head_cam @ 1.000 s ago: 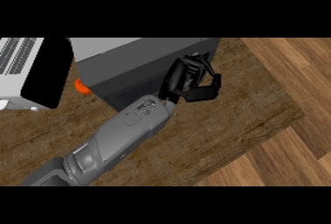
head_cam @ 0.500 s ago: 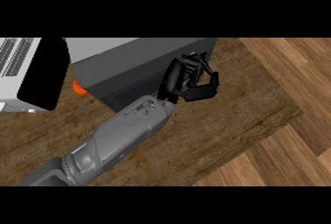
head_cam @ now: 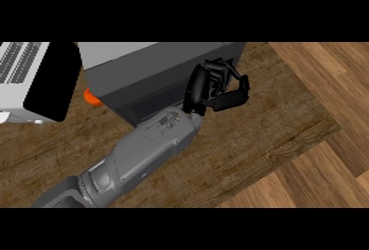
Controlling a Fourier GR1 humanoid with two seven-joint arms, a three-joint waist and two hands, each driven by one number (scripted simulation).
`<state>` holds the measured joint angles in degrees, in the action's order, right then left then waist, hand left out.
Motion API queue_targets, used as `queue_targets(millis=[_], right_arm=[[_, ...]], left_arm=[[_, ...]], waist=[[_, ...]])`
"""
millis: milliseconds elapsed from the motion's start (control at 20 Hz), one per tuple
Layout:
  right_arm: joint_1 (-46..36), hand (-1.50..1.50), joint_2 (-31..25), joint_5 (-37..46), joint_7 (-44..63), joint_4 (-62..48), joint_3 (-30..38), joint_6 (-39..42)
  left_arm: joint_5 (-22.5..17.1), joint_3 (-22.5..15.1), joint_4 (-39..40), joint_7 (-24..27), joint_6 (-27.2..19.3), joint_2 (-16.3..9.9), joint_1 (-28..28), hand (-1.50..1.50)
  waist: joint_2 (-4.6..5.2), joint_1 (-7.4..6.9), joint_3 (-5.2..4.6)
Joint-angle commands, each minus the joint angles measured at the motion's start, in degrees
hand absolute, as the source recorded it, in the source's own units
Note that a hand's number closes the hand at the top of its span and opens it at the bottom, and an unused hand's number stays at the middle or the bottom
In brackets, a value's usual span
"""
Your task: Pick up the milk, place it into the microwave and close the microwave
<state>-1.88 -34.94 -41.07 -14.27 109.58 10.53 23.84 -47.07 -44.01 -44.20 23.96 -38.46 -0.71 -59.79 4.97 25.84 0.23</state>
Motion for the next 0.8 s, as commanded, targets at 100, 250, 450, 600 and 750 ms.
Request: queue_targets(millis=[100,250,450,600,750], right_arm=[[-0.68,-1.50,-1.15,-1.58,0.71,0.21,2.24,-0.87],[-0.57,-1.50,-1.57,-2.19,0.25,0.20,4.52,-1.53],[0.88,-1.50,-2.10,-2.77,0.76,0.43,6.01,-1.83],[0.71,-1.50,-2.33,-3.25,1.14,1.56,6.46,-2.38],[1.77,-1.50,-2.63,-4.09,1.64,1.65,7.78,-2.82]], left_arm=[[-2.06,2.65,7.15,-1.47,-3.10,0.72,-1.86,1.50],[-2.60,1.50,8.72,-1.07,-0.95,0.25,-1.19,1.50],[-3.53,-0.02,10.46,-1.49,1.00,-1.94,-1.60,1.50],[-3.93,-1.88,11.43,-1.71,3.17,-2.59,-1.47,1.50],[-4.34,-2.73,12.37,-1.56,4.49,-3.74,-1.69,-1.50]], waist=[[0.66,-2.39,-0.12],[0.88,-3.75,-0.13],[0.63,-5.20,-0.10],[1.09,-6.33,-0.22],[0.90,-7.11,-0.20]])
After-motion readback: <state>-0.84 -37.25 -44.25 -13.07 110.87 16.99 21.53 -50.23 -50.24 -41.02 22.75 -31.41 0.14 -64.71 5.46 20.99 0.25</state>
